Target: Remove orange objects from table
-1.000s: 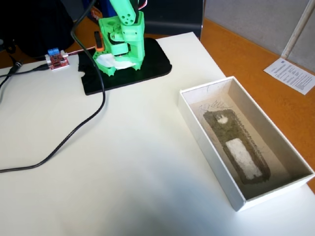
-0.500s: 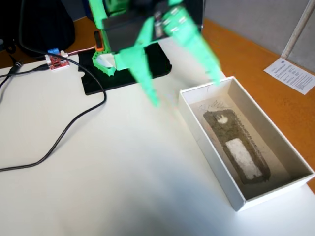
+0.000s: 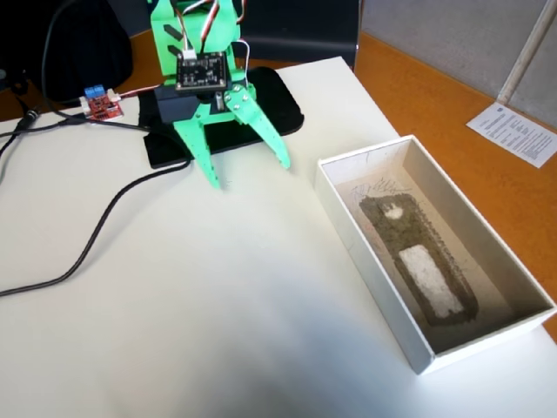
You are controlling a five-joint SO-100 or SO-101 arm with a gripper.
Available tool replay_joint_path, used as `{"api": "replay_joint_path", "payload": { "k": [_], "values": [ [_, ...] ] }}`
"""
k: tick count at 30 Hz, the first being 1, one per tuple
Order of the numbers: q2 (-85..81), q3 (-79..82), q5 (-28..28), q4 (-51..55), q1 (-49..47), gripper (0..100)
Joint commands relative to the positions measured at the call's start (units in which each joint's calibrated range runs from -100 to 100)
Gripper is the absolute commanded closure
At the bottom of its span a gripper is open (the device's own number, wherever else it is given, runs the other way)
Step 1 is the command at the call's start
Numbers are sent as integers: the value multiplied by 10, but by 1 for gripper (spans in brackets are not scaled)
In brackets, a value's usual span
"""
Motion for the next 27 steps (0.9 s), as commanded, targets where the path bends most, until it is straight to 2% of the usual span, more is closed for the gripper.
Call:
{"api": "replay_joint_path", "payload": {
  "k": [1, 3, 4, 16, 27],
  "values": [
    [-7, 4, -73, 7, -7, 61],
    [-7, 4, -129, 4, -26, 61],
    [-7, 4, -132, 4, -26, 61],
    [-6, 3, -130, 4, 52, 61],
    [-6, 3, -130, 4, 24, 61]
  ]
}}
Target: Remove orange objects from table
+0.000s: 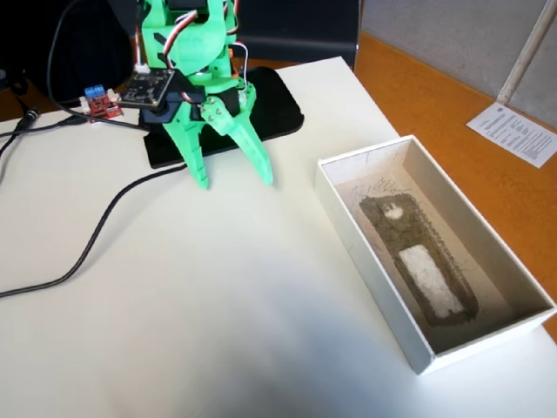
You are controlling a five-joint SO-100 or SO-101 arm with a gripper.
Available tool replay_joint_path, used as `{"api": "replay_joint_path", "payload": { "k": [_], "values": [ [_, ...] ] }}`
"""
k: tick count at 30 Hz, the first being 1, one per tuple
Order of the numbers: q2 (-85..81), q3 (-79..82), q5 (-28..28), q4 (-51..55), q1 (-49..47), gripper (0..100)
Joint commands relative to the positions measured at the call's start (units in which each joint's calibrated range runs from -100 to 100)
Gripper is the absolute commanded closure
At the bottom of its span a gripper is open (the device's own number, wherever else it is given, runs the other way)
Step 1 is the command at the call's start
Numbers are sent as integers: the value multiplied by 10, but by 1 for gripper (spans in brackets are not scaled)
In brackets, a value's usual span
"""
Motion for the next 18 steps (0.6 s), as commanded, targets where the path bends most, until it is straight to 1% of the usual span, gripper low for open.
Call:
{"api": "replay_joint_path", "payload": {
  "k": [1, 18],
  "values": [
    [-1, -2, -1, 3, -21, 61],
    [-1, -2, -1, 3, -91, 61]
  ]
}}
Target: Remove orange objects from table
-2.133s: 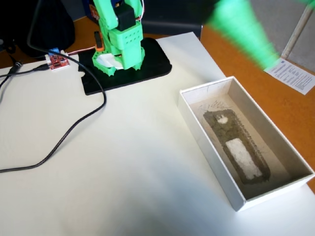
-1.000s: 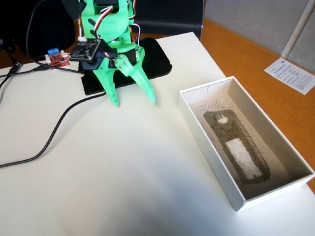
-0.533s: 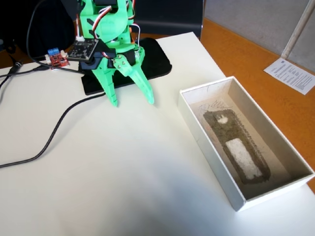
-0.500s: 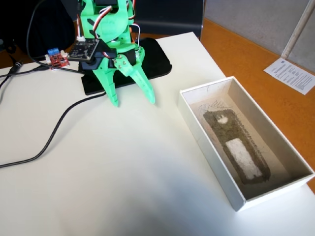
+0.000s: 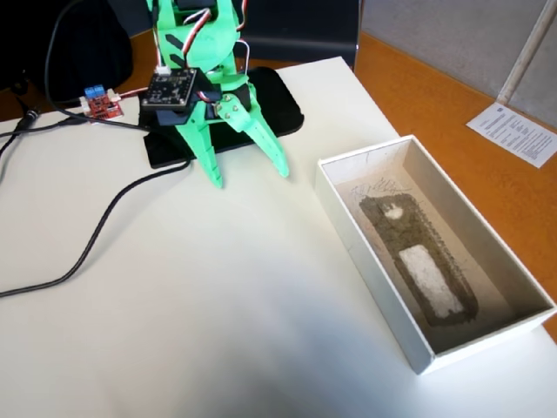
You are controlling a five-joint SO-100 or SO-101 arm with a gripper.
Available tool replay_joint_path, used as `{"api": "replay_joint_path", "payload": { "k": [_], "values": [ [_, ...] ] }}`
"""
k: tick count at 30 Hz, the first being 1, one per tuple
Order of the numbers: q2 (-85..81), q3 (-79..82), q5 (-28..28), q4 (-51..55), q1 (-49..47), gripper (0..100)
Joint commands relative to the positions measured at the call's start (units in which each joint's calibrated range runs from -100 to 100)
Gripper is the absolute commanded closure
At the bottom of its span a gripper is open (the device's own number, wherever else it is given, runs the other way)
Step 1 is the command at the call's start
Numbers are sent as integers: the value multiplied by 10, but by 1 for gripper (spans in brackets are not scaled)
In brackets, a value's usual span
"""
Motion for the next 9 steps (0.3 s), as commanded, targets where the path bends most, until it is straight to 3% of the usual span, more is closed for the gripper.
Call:
{"api": "replay_joint_path", "payload": {
  "k": [1, 9],
  "values": [
    [-1, -2, -1, 3, -10, 61],
    [-1, -2, -1, 3, -24, 61]
  ]
}}
